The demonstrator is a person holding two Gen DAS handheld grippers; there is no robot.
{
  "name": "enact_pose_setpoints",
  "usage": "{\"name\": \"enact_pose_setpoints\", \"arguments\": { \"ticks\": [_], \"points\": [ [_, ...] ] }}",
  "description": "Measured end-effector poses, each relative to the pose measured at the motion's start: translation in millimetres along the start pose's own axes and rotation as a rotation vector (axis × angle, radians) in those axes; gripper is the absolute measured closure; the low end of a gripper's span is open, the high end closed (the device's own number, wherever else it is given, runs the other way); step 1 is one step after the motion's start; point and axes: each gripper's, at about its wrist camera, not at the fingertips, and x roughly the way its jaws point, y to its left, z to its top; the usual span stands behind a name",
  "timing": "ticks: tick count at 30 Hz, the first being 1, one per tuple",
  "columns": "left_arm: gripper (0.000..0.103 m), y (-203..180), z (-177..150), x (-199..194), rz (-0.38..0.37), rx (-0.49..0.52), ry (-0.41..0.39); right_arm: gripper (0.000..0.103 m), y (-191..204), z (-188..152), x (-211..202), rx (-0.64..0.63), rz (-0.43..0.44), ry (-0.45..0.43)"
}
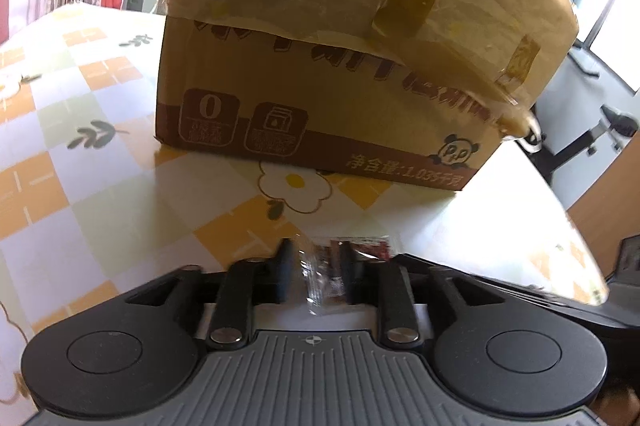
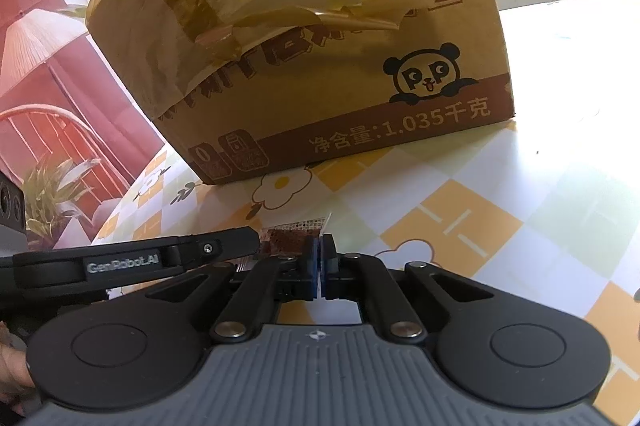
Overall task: Organize snacks
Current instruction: 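Lift the small brown packet with the right tool toward the box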
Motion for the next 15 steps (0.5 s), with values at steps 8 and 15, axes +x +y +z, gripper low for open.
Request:
{"name": "enact_pose_setpoints", "arguments": {
  "ticks": [8, 15],
  "points": [
    [0.05, -8.1, -9.6, -5.1, -0.003, -0.001, -0.02, 0.103, -11.3, -0.3, -2.0, 0.068, 0.051, -0.01],
    [0.049, -9.0, -8.8, -3.0, 0.003, -0.071, -0.017, 0.103, -22.3, 0.1, -4.5, 0.14, 0.082, -0.016]
  ]
}}
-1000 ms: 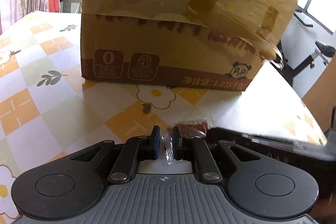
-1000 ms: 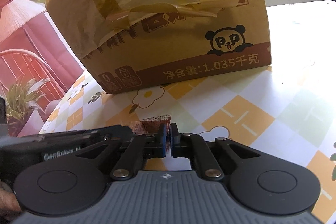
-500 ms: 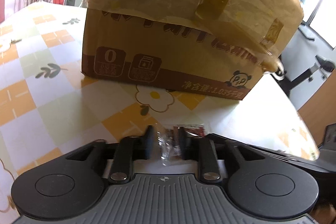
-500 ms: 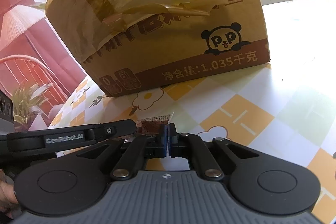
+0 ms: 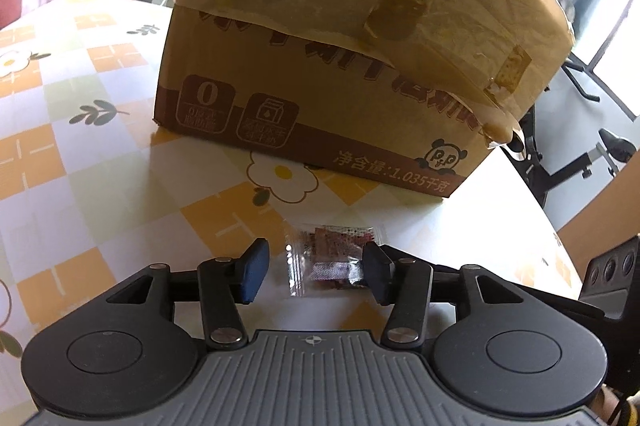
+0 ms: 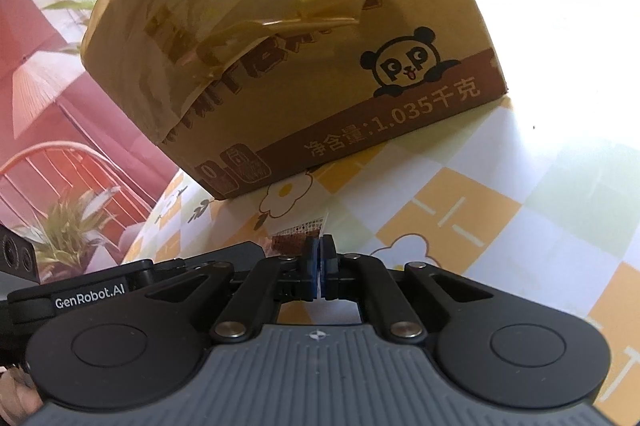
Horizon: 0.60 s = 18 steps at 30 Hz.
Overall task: Organize snacks
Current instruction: 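Lift the small brown packet with the right tool toward the box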
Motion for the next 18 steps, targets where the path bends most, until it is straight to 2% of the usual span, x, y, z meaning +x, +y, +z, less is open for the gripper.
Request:
{"name": "enact_pose_setpoints", "arguments": {
  "ticks": [5, 11, 18],
  "points": [
    [0.049, -2.3, 1.6, 2.9, 0.001, -0.038, 0.008, 0.103, -13.6, 1.1, -4.1, 0.087, 0.019, -0.023],
    [0.049, -8.9, 6.2, 16.6, -0.041, -0.088, 0.023, 0.103, -20.3, 1.4, -3.9, 0.127, 0.045, -0.024],
    [0.049, -14.0, 10.5, 24.7, -0.039, -0.123, 0.028, 0.103, -24.0, 1.5, -5.8, 0.144, 0.053, -0.028]
  ]
}}
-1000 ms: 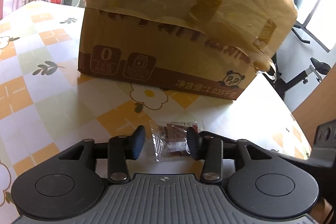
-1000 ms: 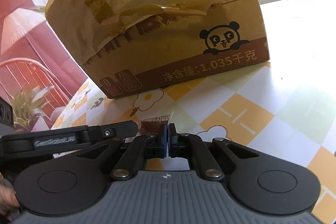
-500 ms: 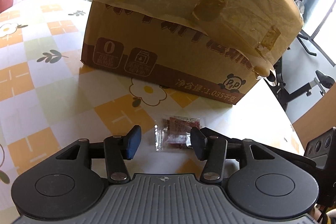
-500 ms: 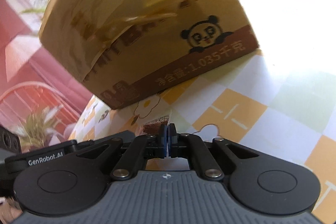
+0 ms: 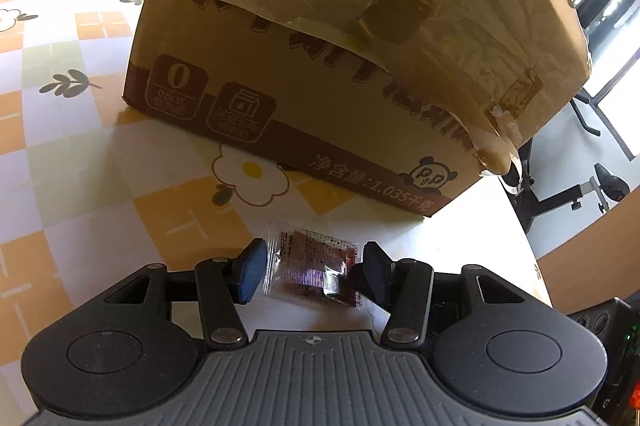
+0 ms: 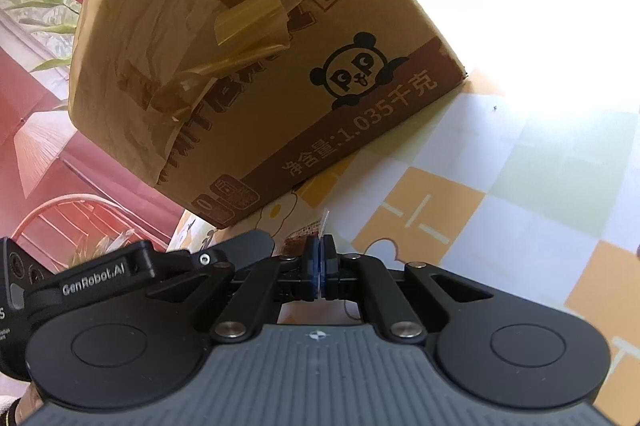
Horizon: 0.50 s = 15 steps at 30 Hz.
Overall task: Organize snacks
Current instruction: 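Lift the small brown packet with the right tool toward the box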
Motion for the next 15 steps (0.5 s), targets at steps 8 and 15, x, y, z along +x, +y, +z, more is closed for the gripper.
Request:
{"name": "enact_pose_setpoints", "arguments": {
  "ticks": [8, 15],
  "points": [
    [0.081, 1.7, -0.7, 0.9, 0.04, 0.022, 0.007, 0.103, -1.4, -0.8, -2.0, 0.008, 0.007, -0.001],
    [0.1, 1.3, -3.8, -0.2, 0.103, 0.116, -0.01, 0.103, -1.1, -0.8, -1.7, 0.007, 0.008, -0.003]
  ]
}}
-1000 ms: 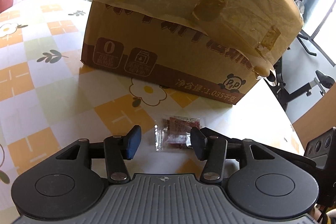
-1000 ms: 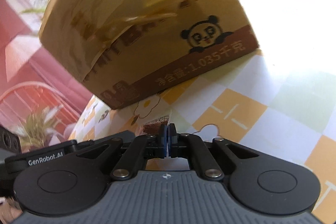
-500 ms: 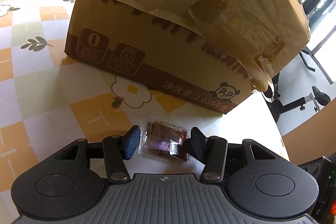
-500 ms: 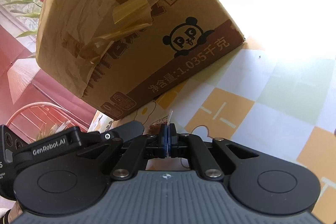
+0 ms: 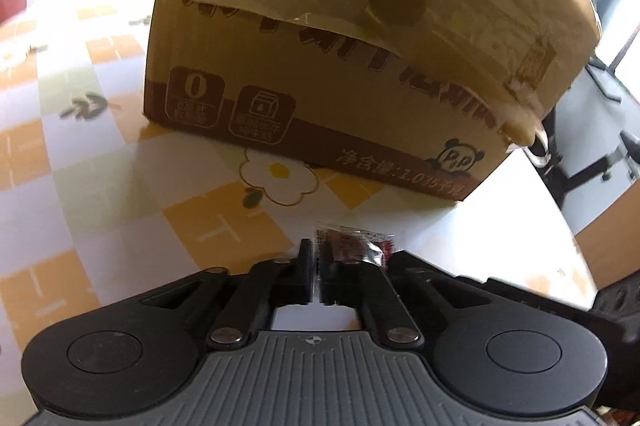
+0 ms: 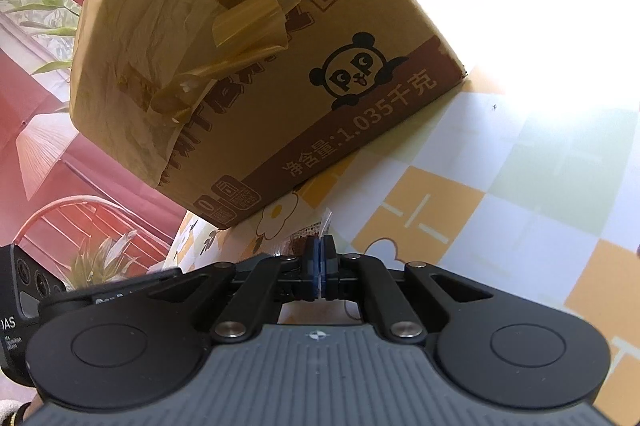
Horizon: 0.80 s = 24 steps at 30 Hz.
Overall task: Organize snacks
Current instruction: 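Lift the small brown packet with the right tool toward the box, then carry the small packet over the box and open the right tool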
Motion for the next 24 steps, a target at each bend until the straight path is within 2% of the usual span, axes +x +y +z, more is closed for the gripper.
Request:
{"name": "enact_pose_setpoints", "arguments": {
  "ticks": [7, 10, 24],
  "points": [
    [0.102, 0.2, -3.7, -4.0, -0.014, 0.022, 0.0, 0.102, -3.4, -0.7, -3.9, 0.028, 0.032, -0.01],
    [0.102, -0.2, -4.8, -10.4, -0.026, 0.029, -0.013, 0.102, 2.4, -1.1, -8.5, 0.0, 0.028, -0.025],
    [0.102, -3.5, 10.4, -70.8, -0.14, 0.003, -0.141, 0.102, 57.1, 5.9, -44.2, -0.137, 0.028, -0.099]
  ]
}}
